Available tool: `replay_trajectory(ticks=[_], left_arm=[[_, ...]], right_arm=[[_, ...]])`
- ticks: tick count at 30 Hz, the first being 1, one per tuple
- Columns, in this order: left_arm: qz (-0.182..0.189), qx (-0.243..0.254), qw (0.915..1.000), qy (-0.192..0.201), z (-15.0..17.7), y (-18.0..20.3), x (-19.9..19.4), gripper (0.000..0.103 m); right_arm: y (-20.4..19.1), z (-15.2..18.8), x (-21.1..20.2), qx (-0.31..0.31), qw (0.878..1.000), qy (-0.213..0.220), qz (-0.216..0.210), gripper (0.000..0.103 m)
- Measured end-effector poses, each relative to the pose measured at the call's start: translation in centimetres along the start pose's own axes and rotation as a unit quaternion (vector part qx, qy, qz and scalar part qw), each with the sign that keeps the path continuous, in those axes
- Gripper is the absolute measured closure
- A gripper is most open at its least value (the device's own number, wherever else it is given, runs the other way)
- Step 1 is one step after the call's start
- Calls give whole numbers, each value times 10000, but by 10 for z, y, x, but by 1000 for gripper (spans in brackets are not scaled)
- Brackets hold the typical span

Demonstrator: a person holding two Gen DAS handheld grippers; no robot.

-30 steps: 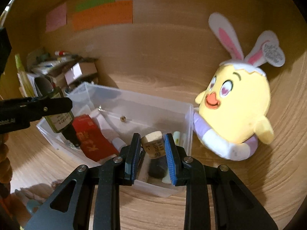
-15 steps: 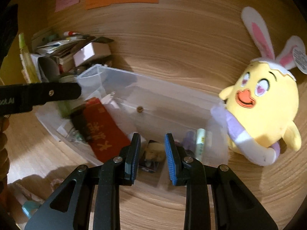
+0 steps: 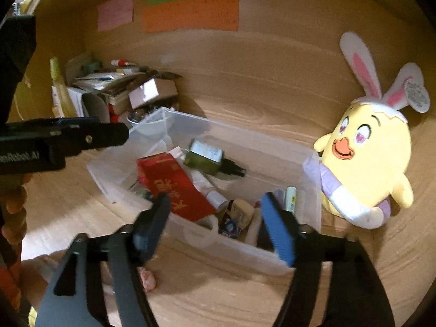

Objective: Organize objects
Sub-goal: 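Open the left tool dropping the jar while the right tool releases the cork, then move the right tool to the teal tape roll and grasp it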

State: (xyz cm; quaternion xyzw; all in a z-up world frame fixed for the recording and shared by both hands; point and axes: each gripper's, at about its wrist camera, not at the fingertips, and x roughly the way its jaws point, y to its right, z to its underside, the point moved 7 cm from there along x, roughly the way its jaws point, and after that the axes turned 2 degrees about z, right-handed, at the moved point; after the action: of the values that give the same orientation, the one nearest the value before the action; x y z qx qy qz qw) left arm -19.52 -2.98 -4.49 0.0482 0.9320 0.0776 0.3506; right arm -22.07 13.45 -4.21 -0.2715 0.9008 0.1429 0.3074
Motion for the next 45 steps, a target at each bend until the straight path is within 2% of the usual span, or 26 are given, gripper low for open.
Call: replay_trajectory(ticks=[3, 13, 25, 34, 40, 42, 44, 45], left_arm=[[-66, 52, 10000, -29, 11, -2, -8, 14], [-369, 215, 9990, -152, 53, -19, -38, 10], [-792, 337, 9949, -534, 124, -41, -57, 8], [-794, 161, 9931, -853, 165, -58, -65, 8], [-567, 19, 9931, -1023, 187, -58, -69, 8], [-505, 26, 9932, -1050, 189, -55, -70, 8], [-422, 25, 9933, -1077, 190, -51, -70, 8], [-367, 42, 9932, -1102, 192, -48, -69, 8]], right_arm=[[-6, 5, -14, -4, 10000, 73, -23, 24], [-43, 34, -43, 8, 9991, 119, -409, 24], [-95, 80, -41, 224, 9933, -377, -1070, 24], [-128, 101, -29, 138, 9886, -676, -1338, 26], [-136, 109, -22, 117, 9862, -875, -1401, 59], [-140, 110, -20, 88, 9855, -912, -1426, 78], [-142, 110, -20, 84, 9851, -896, -1462, 86], [-141, 110, -21, 96, 9854, -870, -1460, 86]])
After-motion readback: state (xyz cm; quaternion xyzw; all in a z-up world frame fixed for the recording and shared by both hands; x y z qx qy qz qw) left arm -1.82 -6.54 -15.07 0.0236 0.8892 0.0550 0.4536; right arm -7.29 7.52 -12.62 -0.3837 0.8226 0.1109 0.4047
